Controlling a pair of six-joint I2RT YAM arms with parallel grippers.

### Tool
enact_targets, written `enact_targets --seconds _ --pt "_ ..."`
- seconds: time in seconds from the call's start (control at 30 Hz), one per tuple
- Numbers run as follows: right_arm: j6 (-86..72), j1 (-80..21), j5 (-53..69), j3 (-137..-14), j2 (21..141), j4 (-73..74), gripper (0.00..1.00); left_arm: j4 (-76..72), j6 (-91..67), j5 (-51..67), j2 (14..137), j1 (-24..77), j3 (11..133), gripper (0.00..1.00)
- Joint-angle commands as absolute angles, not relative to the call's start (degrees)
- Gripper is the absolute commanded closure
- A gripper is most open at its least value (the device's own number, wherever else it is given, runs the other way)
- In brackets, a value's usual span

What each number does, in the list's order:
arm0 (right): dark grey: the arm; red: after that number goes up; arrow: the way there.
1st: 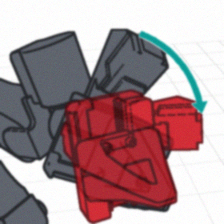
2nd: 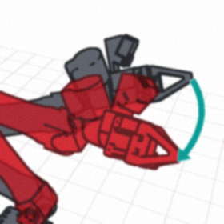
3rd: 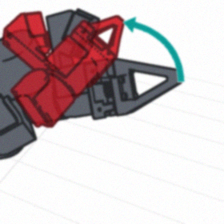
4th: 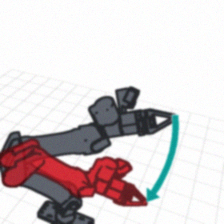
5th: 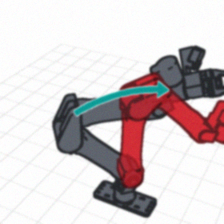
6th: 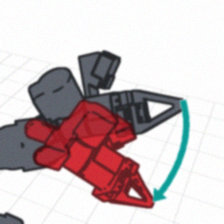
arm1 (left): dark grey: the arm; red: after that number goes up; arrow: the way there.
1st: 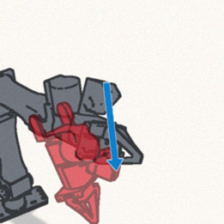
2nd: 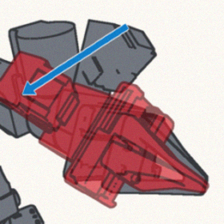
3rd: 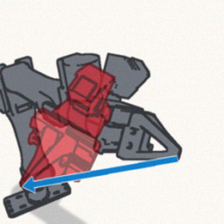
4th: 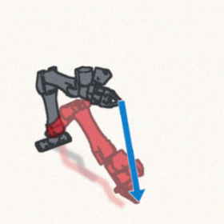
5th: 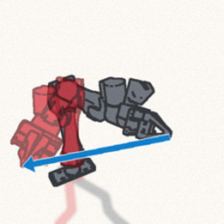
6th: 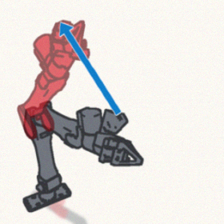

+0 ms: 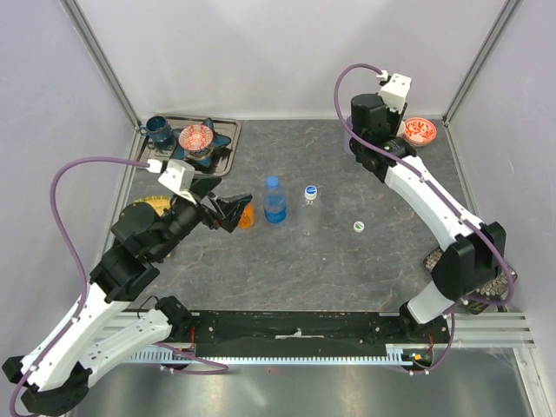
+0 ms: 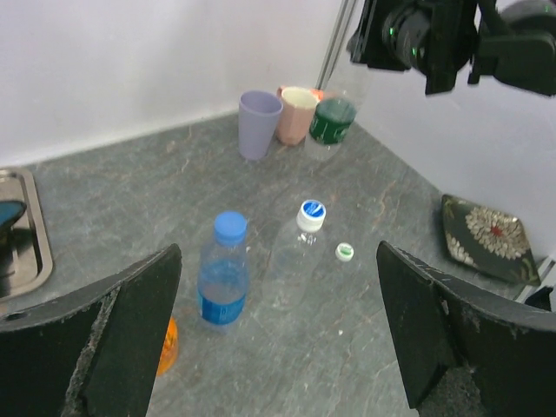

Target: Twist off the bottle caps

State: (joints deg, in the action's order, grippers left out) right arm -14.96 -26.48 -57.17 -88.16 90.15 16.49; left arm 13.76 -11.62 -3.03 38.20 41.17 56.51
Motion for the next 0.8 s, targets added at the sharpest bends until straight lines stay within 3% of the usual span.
enact_targets --seconds 0.0,0.77 --pt "-14.59 -23.3 -61.44 -88.86 92.54 7.39 1.0 14.15 -10.55 -4.13 36.13 41.04 53.27 0.01" --pt "-21.36 -17.49 -52.47 -90.09 106.7 6.76 1.0 13.8 -10.63 -2.55 39.99 41.04 50.1 0.01"
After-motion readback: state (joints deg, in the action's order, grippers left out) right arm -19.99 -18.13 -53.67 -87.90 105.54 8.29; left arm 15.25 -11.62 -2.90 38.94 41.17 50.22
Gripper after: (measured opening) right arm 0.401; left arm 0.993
